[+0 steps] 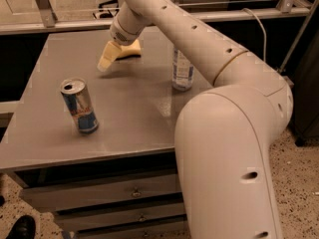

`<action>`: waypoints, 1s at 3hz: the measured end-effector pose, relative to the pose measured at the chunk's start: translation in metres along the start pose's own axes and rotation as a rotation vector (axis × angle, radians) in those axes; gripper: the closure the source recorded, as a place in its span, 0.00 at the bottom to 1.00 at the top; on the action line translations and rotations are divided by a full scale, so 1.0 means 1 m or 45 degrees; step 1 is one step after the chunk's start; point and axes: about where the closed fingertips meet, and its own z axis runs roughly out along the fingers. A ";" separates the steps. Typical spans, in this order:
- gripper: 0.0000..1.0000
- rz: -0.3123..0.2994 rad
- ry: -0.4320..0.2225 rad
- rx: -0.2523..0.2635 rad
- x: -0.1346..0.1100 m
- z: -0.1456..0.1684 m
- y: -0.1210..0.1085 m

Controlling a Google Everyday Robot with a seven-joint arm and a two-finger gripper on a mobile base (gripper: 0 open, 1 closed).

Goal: Move sponge near blue plastic bottle

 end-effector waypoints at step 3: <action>0.40 0.087 -0.012 0.001 0.007 0.007 -0.012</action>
Offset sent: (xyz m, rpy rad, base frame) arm 0.0163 -0.0129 -0.0065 0.0377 0.0389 -0.0684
